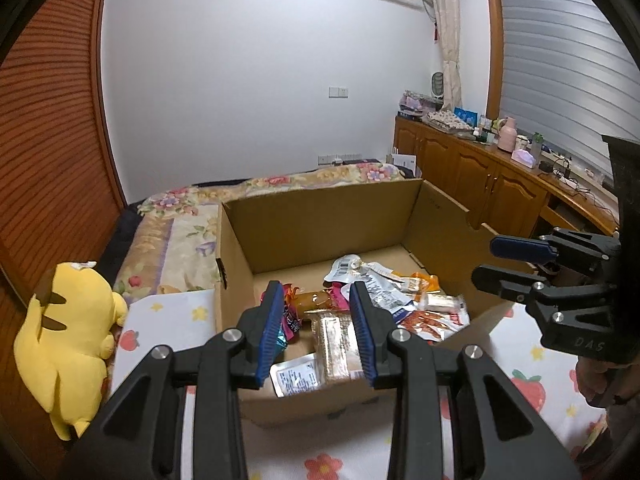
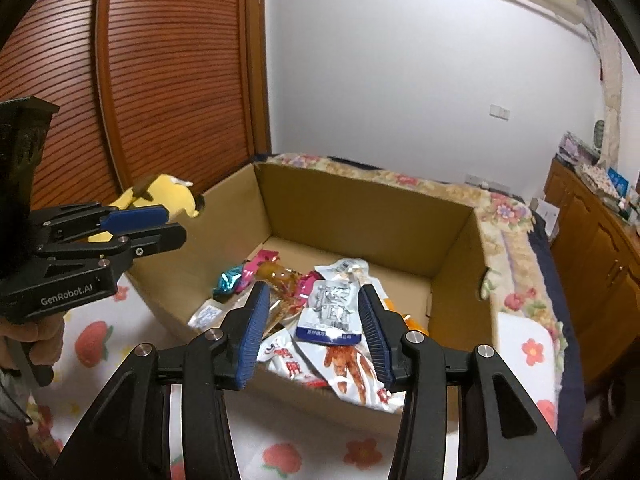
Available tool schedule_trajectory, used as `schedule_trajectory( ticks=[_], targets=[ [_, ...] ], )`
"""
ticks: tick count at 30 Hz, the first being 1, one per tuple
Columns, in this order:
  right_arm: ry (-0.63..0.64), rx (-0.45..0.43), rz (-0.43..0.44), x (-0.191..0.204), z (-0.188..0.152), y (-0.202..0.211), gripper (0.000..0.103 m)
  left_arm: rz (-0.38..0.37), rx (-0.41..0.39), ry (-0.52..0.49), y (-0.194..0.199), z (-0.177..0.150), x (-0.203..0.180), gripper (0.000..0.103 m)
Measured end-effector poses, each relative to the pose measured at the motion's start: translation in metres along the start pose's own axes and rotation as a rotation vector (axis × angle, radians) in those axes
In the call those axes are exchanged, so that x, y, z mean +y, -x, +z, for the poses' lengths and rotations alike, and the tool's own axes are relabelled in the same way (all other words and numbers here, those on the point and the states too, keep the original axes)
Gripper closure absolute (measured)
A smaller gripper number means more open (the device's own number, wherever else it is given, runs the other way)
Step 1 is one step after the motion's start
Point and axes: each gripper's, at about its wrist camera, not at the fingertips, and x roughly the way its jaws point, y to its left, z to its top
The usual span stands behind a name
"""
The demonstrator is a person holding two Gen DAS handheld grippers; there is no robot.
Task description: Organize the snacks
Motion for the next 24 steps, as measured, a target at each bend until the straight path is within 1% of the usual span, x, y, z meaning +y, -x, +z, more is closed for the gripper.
schedule_trajectory(
  ticks=[3, 5, 7, 10, 12, 13, 14, 15, 16, 17, 18, 20, 22, 24],
  targets=[
    [-0.001, -0.021, -0.011, 0.003, -0.001, 0.017, 0.057, 0.003, -0.016, -0.009, 0.015, -0.001, -0.005, 0.068],
    [-0.004, -0.036, -0.018, 0.005, -0.002, 0.028, 0.057, 0.004, -0.025, -0.015, 0.025, -0.002, -0.01, 0.062],
    [-0.009, -0.05, -0.025, 0.006, -0.003, 0.04, 0.057, 0.009, -0.032, -0.022, 0.033, -0.003, -0.015, 0.058],
    [-0.027, -0.067, -0.033, 0.005, -0.008, 0.055, 0.054, 0.014, -0.042, -0.024, 0.045, -0.008, -0.019, 0.047],
    [-0.037, -0.079, -0.044, 0.005, -0.012, 0.064, 0.05, 0.018, -0.042, -0.021, 0.05, -0.011, -0.022, 0.045],
    [-0.041, -0.083, -0.051, 0.005, -0.014, 0.067, 0.047, 0.019, -0.043, -0.021, 0.053, -0.013, -0.023, 0.039],
    [-0.047, -0.086, -0.057, 0.004, -0.015, 0.07, 0.044, 0.023, -0.048, -0.021, 0.056, -0.015, -0.025, 0.029],
    [-0.057, -0.09, -0.064, 0.003, -0.018, 0.073, 0.042, 0.028, -0.058, -0.024, 0.059, -0.016, -0.027, 0.024],
    [-0.063, -0.092, -0.068, 0.002, -0.02, 0.076, 0.037, 0.033, -0.066, -0.027, 0.062, -0.018, -0.03, 0.018],
    [-0.069, -0.095, -0.074, 0.002, -0.021, 0.077, 0.032, 0.042, -0.077, -0.034, 0.065, -0.02, -0.032, 0.015],
    [-0.074, -0.101, -0.085, 0.002, -0.023, 0.08, 0.029, 0.049, -0.083, -0.04, 0.066, -0.021, -0.035, 0.013],
    [-0.084, -0.112, -0.105, 0.0, -0.028, 0.084, 0.018, 0.069, -0.091, -0.047, 0.069, -0.023, -0.04, 0.006],
    [-0.101, -0.124, -0.123, -0.001, -0.032, 0.089, 0.012, 0.093, -0.104, -0.052, 0.074, -0.026, -0.045, 0.002],
    [-0.113, -0.13, -0.143, -0.001, -0.035, 0.093, 0.009, 0.12, -0.12, -0.06, 0.08, -0.028, -0.05, 0.0]
  ],
)
